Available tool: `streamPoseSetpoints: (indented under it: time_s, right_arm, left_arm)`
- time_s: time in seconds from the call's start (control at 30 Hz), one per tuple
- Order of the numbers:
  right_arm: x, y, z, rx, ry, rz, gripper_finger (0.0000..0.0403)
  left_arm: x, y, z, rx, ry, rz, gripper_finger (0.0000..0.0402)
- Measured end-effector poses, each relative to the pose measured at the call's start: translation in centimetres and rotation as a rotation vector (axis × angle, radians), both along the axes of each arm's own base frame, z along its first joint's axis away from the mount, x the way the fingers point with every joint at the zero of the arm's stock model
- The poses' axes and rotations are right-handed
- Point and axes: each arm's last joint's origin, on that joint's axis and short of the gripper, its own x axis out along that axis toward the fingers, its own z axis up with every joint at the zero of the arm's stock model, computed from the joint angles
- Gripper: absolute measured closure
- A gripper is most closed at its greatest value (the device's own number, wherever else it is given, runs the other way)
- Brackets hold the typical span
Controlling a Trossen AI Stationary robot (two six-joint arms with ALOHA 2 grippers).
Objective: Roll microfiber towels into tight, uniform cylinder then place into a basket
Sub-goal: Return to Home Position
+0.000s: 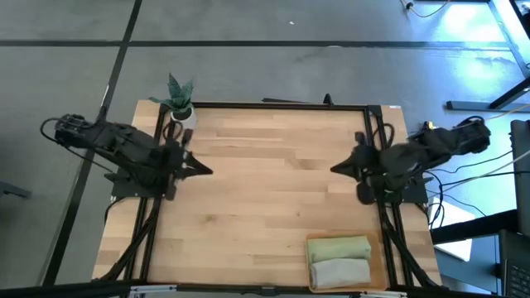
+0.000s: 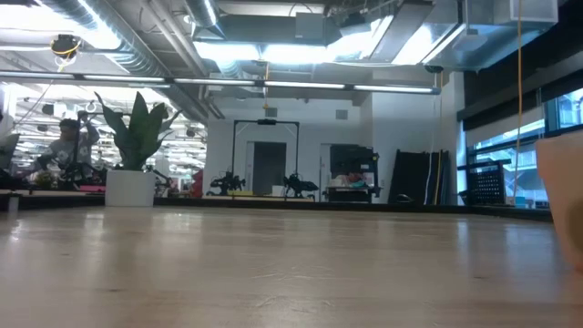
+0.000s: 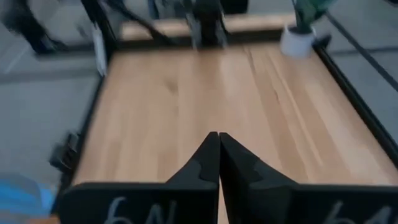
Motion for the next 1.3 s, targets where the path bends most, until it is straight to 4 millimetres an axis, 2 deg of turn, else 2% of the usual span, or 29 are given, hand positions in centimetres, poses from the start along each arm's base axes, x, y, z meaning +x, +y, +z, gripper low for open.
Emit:
streamPoseSetpoints:
  time_s: [0.13,0.33,0.53,0.77,0.87,0.97,1.03,1.13,1.3]
  right_arm:
    - [-1.6,-1.5,-1.5,0.063,-0.153,0.045,0.0400]
    - [-3.1,-2.9,-5.3,0.134,-0.329,0.042,0.0399]
    - [-4.5,-3.7,-8.7,0.190,-0.451,0.011,0.0398]
    - [-6.3,-4.4,-12.3,0.309,-0.553,-0.030,0.0398]
    - [-6.7,-4.5,-14.0,0.356,-0.555,-0.044,0.0398]
    - [-6.7,-4.5,-15.6,0.384,-0.571,-0.050,0.0398]
    - [-6.6,-4.5,-16.9,0.389,-0.569,-0.052,0.0398]
    - [-6.5,-4.4,-18.6,0.401,-0.599,-0.049,0.0398]
    - [-6.2,-4.4,-21.1,0.423,-0.681,-0.038,0.0398]
  left_arm:
    - [-1.9,1.2,-2.0,-0.029,-0.081,0.029,0.0401]
    - [-5.0,2.7,-5.1,-0.082,-0.264,0.070,0.0401]
    - [-8.2,3.8,-8.2,-0.140,-0.443,0.088,0.0401]
    - [-11.0,4.7,-11.7,-0.180,-0.576,0.139,0.0401]
    - [-10.6,4.6,-12.4,-0.157,-0.542,0.155,0.0401]
    - [-10.5,4.5,-12.4,-0.156,-0.559,0.141,0.0401]
    - [-10.1,4.5,-13.3,-0.136,-0.515,0.161,0.0401]
    - [-10.0,4.4,-13.4,-0.149,-0.526,0.150,0.0401]
    - [-9.1,4.2,-14.9,-0.145,-0.492,0.157,0.0401]
